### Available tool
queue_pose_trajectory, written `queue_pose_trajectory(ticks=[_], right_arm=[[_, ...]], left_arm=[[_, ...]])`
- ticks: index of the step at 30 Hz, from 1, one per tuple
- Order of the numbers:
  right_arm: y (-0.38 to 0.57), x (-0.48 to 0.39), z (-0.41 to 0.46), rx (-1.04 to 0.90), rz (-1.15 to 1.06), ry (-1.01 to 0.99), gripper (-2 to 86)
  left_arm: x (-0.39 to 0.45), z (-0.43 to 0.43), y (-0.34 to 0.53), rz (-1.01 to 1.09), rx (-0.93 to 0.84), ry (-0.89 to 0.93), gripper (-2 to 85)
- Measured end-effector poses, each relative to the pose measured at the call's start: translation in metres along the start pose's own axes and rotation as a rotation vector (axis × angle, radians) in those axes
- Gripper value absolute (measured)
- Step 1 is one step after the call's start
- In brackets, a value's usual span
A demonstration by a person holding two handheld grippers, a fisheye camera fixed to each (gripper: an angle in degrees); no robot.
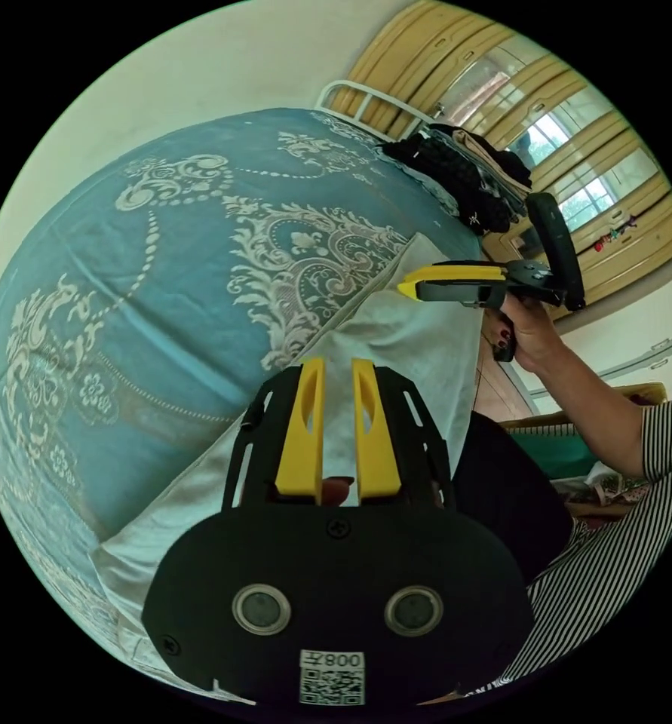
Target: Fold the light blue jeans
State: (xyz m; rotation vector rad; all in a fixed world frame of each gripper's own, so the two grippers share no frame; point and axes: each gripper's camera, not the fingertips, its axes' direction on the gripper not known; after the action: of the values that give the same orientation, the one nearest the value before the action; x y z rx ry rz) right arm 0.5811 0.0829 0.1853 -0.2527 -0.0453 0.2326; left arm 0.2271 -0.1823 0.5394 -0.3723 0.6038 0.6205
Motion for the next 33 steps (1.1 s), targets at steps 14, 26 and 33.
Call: queue_pose_trajectory(ticks=[14,26,33], right_arm=[[0.017,0.065,0.006,-0.016,0.020,0.019,0.5],[0.049,0.119,-0.023,0.128,0.090,-0.070,-0.2],[0.058,0.150,0.006,0.049,0.139,-0.100,0.3]], left_arm=[[0.027,0.047,-0.093,-0.010,-0.010,-0.012,1.0],[0.079,0.083,-0.167,0.069,0.001,-0.015,4.1],[0.106,0.119,-0.192,0.096,-0.083,-0.102,2.9]])
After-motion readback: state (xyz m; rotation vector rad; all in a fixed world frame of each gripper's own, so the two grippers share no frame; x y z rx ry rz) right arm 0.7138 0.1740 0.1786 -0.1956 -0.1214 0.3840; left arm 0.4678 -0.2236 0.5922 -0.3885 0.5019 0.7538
